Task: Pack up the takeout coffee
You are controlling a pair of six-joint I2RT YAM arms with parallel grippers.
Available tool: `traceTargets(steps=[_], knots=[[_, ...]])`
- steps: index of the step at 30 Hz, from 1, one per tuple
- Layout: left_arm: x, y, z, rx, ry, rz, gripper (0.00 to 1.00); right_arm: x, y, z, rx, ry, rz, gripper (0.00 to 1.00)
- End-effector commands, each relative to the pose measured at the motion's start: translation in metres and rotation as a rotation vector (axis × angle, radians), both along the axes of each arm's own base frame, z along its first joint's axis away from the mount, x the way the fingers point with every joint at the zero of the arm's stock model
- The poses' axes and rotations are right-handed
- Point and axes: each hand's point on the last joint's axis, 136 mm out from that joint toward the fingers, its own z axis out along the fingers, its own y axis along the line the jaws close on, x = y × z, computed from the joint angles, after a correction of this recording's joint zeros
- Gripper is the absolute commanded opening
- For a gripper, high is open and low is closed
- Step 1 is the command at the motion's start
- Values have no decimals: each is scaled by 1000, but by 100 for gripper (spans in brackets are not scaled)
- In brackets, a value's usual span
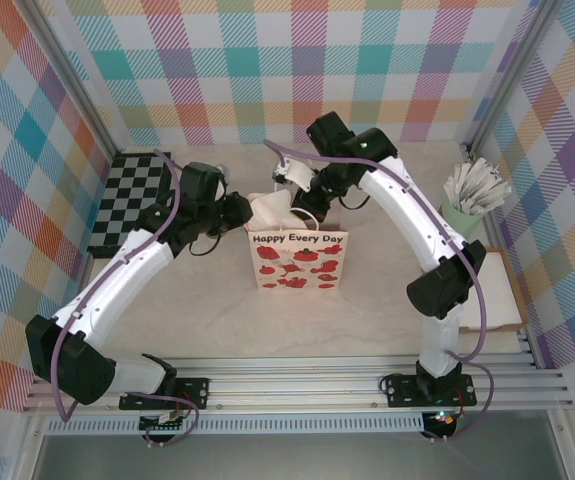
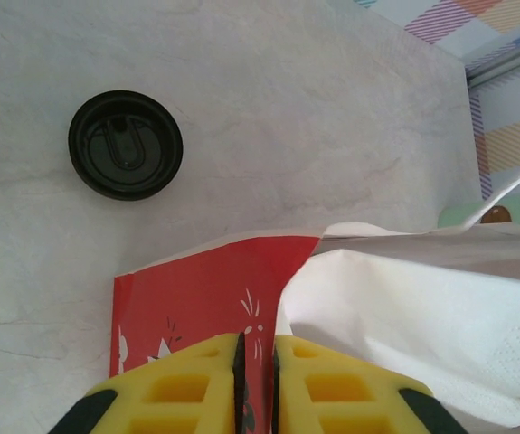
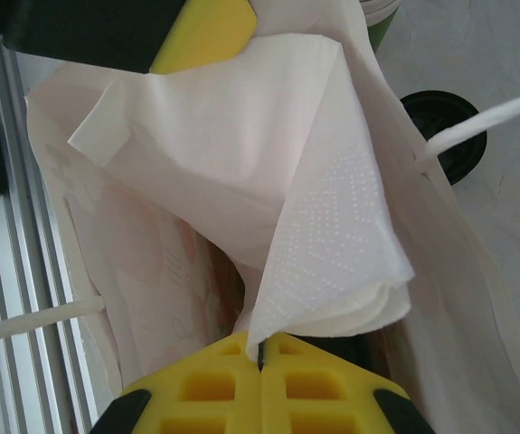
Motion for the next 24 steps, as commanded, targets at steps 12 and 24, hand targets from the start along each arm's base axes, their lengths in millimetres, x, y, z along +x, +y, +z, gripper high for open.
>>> traceTargets(steps=[12, 24], knots=[[-8, -7, 9, 36, -34, -95, 0, 8, 10, -5, -5, -15, 64, 0], [-3, -1, 9, 39, -34, -35, 0, -5, 35, -33, -17, 1, 191, 0]])
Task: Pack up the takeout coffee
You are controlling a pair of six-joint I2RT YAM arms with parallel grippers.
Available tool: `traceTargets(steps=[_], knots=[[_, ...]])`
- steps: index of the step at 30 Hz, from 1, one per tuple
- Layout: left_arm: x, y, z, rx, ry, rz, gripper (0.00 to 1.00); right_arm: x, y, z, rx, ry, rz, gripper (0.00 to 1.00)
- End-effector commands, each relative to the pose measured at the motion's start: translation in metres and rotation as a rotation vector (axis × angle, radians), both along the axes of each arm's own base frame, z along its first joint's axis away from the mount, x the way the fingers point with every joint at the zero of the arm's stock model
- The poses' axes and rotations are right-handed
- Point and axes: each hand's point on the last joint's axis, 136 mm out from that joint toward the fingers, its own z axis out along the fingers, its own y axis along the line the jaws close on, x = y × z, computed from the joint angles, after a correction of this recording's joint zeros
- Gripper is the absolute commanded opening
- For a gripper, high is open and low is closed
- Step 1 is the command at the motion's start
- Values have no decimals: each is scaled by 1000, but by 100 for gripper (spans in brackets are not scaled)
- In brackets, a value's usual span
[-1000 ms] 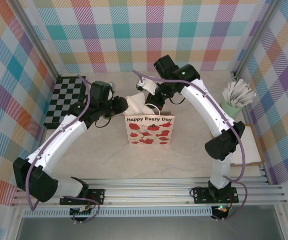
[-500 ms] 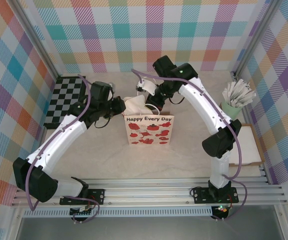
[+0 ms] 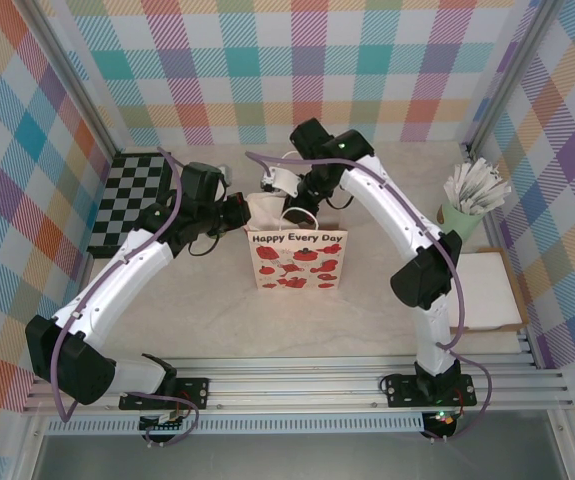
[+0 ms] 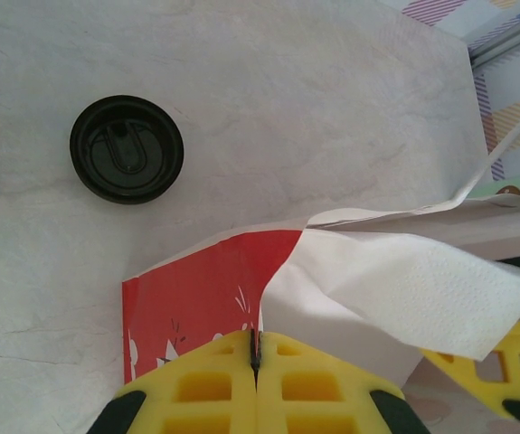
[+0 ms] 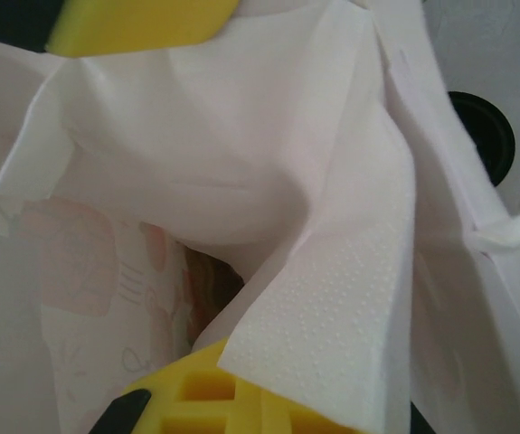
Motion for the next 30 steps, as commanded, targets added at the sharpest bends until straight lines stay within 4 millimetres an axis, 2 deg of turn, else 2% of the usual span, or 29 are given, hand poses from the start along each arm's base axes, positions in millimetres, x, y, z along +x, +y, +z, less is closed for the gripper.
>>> traceTargets(steps=[1, 6, 10, 15, 16, 20, 24, 28, 30], knots=[[-1, 1, 8, -4, -15, 22, 0, -15, 14, -1, 46, 28, 80, 0], [1, 7, 7, 2, -35, 61, 0, -10, 2, -13, -25, 1, 54, 0], [1, 9, 9, 2, -37, 78, 0, -21, -13, -18, -82, 12, 80, 0], [3, 9, 7, -13, -40, 97, 0, -11, -28, -21, -160, -57, 51, 3], [3, 9, 6, -15, -37, 96, 0, -12, -28, -19, -156, -57, 52, 6], [3, 7, 5, -18, -29, 89, 0, -20, -15, 5, -54, -32, 55, 33], [3, 6, 4, -20, -25, 87, 0, -24, -8, 32, 58, -45, 41, 47], [2, 5, 5, -17, -28, 83, 0, -12, -19, 54, 83, -113, -65, 59], [2, 6, 5, -11, -30, 84, 0, -7, -29, 65, 92, -131, -131, 61]])
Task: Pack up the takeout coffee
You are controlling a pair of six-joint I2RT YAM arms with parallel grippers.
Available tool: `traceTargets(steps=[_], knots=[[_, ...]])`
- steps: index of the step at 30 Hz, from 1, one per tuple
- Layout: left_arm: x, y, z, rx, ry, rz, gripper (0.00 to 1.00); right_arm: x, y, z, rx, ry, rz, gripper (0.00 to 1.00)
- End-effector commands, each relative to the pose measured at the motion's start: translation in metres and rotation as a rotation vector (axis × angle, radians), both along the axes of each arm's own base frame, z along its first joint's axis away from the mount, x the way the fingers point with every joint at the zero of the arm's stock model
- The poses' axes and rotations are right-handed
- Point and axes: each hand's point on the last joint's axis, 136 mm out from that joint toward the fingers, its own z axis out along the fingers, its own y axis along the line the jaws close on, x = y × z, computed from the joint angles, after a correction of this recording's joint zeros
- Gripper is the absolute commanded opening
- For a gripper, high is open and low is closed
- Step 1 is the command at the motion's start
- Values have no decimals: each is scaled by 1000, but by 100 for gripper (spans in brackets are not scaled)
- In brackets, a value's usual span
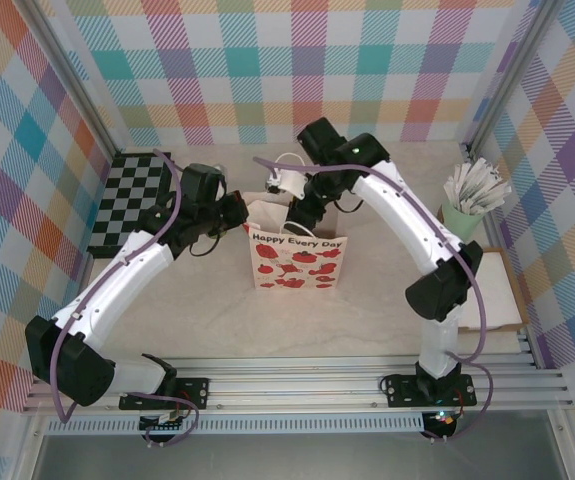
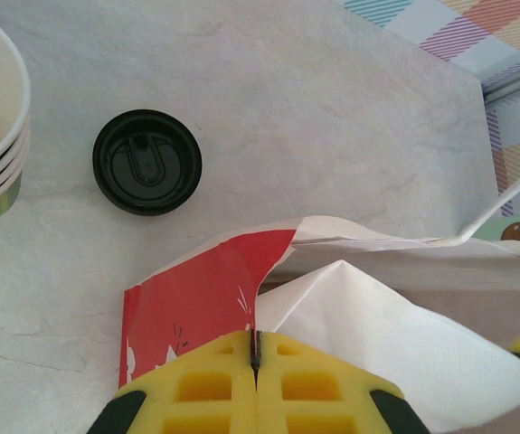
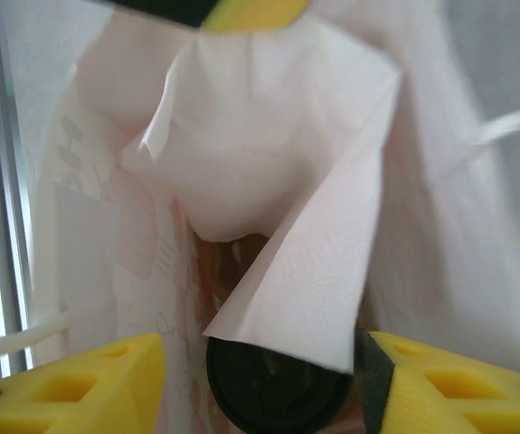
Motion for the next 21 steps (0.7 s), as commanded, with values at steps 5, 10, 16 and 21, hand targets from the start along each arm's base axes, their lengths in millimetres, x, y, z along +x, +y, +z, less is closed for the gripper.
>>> traceTargets(steps=[5, 10, 16, 21], knots=[[-2, -3, 4, -2, -20, -2, 0, 10, -28, 52, 144, -86, -221, 79], [-1, -11, 4, -8, -17, -21, 0, 19, -34, 53, 203, -74, -351, 76], [0, -15, 2, -8, -14, -27, 0, 29, -19, 28, 208, 122, -478, 53], [-1, -14, 1, 0, -14, -25, 0, 27, -10, 8, 206, 188, -466, 59]])
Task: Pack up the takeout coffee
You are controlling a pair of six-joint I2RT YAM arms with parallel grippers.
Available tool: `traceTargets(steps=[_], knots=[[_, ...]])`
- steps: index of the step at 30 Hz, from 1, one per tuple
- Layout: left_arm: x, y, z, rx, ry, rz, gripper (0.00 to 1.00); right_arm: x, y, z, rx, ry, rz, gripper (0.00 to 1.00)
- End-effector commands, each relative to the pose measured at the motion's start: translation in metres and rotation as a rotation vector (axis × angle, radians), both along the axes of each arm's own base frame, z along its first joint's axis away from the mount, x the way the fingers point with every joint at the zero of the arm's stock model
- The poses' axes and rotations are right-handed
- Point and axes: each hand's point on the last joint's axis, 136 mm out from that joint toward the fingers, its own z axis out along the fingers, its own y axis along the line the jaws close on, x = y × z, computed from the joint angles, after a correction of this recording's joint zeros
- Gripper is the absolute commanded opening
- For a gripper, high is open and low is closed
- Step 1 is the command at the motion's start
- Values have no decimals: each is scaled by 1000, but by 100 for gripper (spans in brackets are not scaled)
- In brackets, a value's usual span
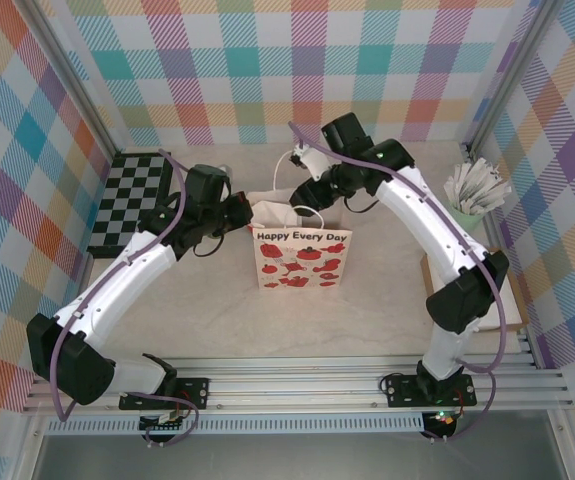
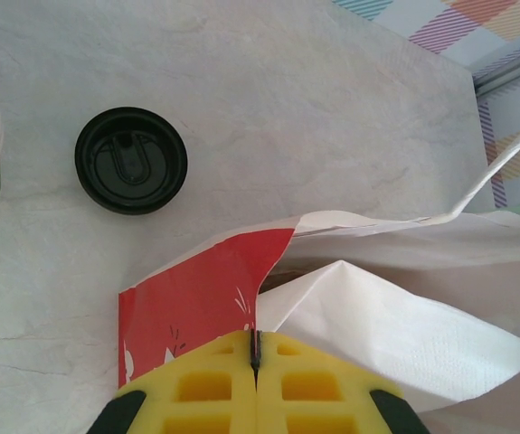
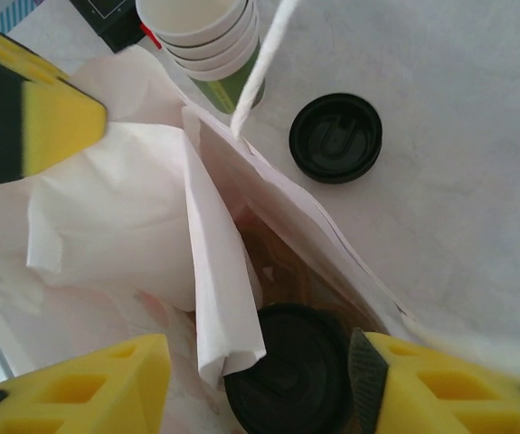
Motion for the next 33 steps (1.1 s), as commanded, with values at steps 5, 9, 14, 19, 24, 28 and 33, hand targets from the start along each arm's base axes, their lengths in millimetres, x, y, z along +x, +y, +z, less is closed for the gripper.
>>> traceTargets(steps=[5, 9, 14, 19, 24, 28, 33], knots=[[-1, -3, 1, 4, -5, -3, 0, -1, 17, -11, 52, 57, 33, 58], [0, -3, 0, 3, -3, -3, 0, 1, 25, -20, 46, 58, 59, 47], [-1, -1, 1, 10, -4, 3, 0, -12, 29, -17, 64, 50, 135, 26], [0, -1, 2, 4, -8, 13, 0, -28, 27, -27, 32, 31, 195, 7], [1, -2, 2, -4, -8, 15, 0, -35, 21, -55, -30, 8, 241, 6], [2, -4, 1, -7, -1, 13, 0, -34, 18, -76, -89, 59, 245, 6], [2, -3, 0, -8, 1, 21, 0, -24, 17, -65, -97, 17, 211, 18]])
